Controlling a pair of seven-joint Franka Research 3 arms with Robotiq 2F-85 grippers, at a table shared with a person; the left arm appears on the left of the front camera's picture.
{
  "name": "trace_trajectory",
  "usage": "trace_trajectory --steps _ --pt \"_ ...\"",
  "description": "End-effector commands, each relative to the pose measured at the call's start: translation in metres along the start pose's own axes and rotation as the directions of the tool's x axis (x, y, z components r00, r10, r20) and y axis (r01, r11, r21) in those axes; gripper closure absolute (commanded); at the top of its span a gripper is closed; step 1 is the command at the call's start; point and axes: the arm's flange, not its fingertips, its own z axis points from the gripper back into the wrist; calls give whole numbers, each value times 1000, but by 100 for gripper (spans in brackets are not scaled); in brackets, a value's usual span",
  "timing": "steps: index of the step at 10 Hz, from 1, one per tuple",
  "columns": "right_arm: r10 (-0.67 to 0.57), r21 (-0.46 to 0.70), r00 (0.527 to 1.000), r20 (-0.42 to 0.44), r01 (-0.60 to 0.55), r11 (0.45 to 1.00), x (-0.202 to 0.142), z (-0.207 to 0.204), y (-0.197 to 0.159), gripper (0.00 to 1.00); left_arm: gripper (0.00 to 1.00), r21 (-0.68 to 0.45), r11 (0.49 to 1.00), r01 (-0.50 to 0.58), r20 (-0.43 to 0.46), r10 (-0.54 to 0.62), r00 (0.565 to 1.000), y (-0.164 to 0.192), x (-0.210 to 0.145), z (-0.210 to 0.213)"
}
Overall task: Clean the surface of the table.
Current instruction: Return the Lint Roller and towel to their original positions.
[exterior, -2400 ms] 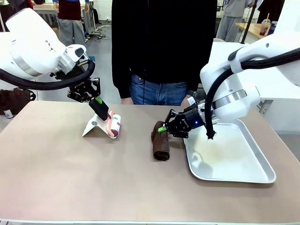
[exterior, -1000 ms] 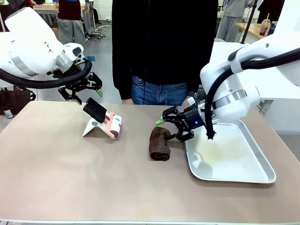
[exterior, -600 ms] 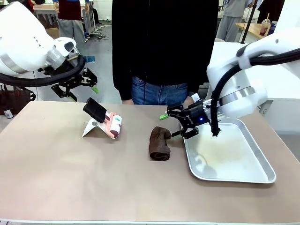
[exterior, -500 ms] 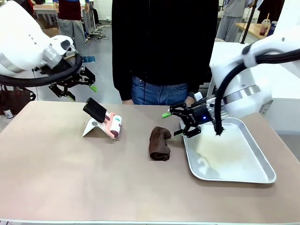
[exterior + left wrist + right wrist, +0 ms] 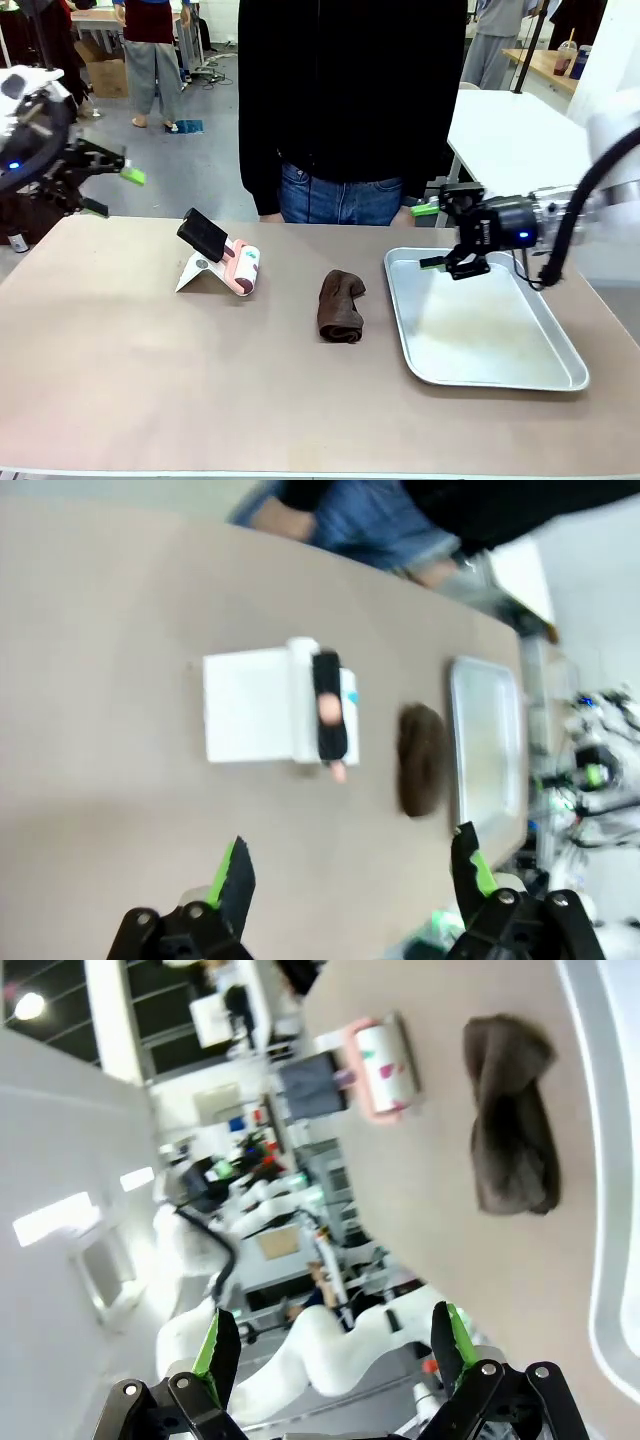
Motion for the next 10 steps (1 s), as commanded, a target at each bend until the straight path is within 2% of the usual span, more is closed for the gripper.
trace_trajectory --steps 1,2,4,6,7,8,9,10 --pt "-17 105 999 -49 22 994 -13 32 -4 0 0 -187 981 47 -106 -67 992 44 -10 17" --pt "-24 137 996 -82 35 990 -17 48 -6 0 0 -282 957 67 -103 -100 990 64 -15 29" --pt "-10 195 989 -148 39 980 -19 80 -12 0 0 -471 871 136 -24 -167 986 85 -25 36" --pt "-9 216 997 -80 26 976 -24 102 -17 0 0 -577 794 191 20 -221 975 95 -27 28" --pt "-17 212 1000 -1 17 977 -23 109 -20 0 0 -638 743 202 70 -205 976 102 -26 31" --pt "-32 207 994 -104 53 977 -25 93 -15 0 0 -666 712 222 97 -213 972 105 -22 31" --pt "-32 207 994 -104 53 977 -25 93 -15 0 0 -574 797 186 43 -197 979 92 -37 32" --pt "-32 207 994 -104 53 977 -25 93 -15 0 0 -574 797 186 43 -197 979 92 -37 32"
